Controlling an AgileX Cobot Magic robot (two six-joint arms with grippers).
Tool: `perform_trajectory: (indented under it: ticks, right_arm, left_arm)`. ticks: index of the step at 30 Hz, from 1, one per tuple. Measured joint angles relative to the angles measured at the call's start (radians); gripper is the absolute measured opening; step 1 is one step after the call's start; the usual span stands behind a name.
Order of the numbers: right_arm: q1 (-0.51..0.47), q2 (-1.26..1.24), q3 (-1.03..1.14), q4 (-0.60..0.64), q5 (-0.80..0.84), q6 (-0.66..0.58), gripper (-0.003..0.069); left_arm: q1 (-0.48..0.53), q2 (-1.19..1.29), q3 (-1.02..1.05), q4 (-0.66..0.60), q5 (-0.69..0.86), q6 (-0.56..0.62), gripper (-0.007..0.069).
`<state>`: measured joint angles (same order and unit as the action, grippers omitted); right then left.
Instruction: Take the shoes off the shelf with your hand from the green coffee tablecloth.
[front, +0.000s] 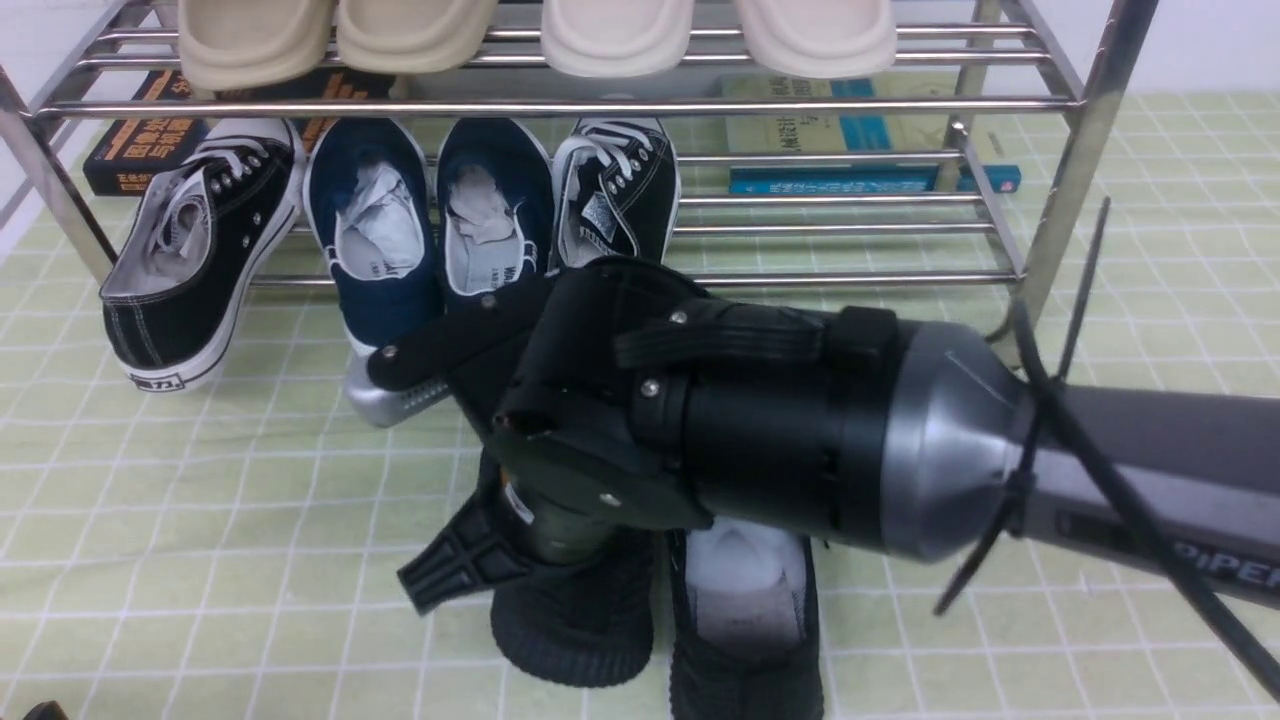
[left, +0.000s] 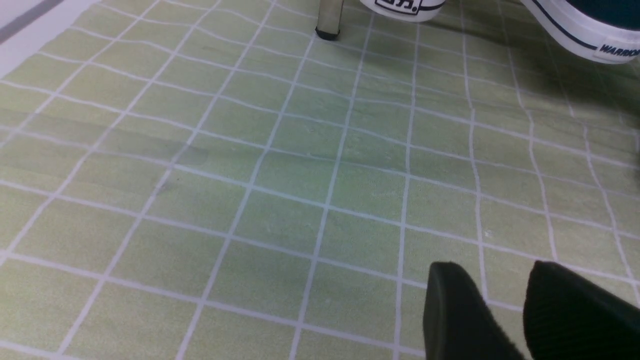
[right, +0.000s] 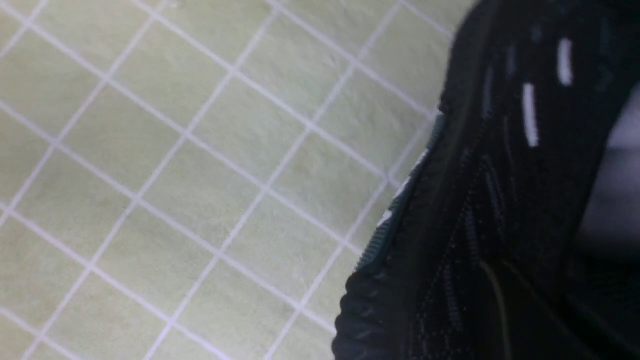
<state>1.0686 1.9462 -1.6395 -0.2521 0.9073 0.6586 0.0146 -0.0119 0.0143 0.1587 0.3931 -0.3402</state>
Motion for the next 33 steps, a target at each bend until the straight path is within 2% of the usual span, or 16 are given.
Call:
perform_trajectory:
  ticks: [7, 11, 14, 18, 19, 20, 23, 27, 29, 31, 33]
  right_arm:
    - [0.0, 0.045, -0.001, 0.049, 0.003, 0.068, 0.0025]
    - [0.0, 0.075, -0.001, 0.101, 0.013, 0.073, 0.0057]
    - [0.0, 0.086, -0.001, 0.131, 0.013, 0.073, 0.013]
    - [0.0, 0.081, -0.01, 0.162, 0.033, 0.057, 0.0302]
    - [0.0, 0.08, -0.01, 0.164, 0.033, 0.054, 0.0311]
    - [0.0, 0.073, -0.026, 0.185, 0.063, 0.019, 0.0375]
    - [0.0, 0.036, -0.074, 0.209, 0.151, -0.078, 0.0447]
    - [0.0, -0.051, -0.148, 0.219, 0.292, -0.224, 0.0451]
    - [0.0, -0.08, -0.164, 0.213, 0.308, -0.264, 0.0439]
    - [0.0, -0.175, -0.18, 0.183, 0.318, -0.375, 0.037]
    - [0.0, -0.254, -0.18, 0.163, 0.329, -0.436, 0.0288]
  left_arm:
    - [0.0, 0.0, 0.0, 0.0, 0.0, 0.0, 0.0243]
    - [0.0, 0.0, 0.0, 0.0, 0.0, 0.0, 0.0243]
    - [0.0, 0.0, 0.0, 0.0, 0.0, 0.0, 0.0243]
    - [0.0, 0.0, 0.0, 0.0, 0.0, 0.0, 0.0243]
    - [0.0, 0.0, 0.0, 0.0, 0.0, 0.0, 0.0243]
    - [0.0, 0.0, 0.0, 0.0, 0.0, 0.0, 0.0243]
    - [0.0, 0.0, 0.0, 0.001, 0.0, 0.0, 0.0243]
    - [0.0, 0.0, 0.0, 0.001, 0.0, 0.0, 0.0243]
    - [0.0, 0.0, 0.0, 0.001, 0.0, 0.0, 0.0243]
    - [0.0, 0.0, 0.0, 0.001, 0.0, 0.0, 0.0243]
    - [0.0, 0.0, 0.0, 0.001, 0.0, 0.0, 0.0243]
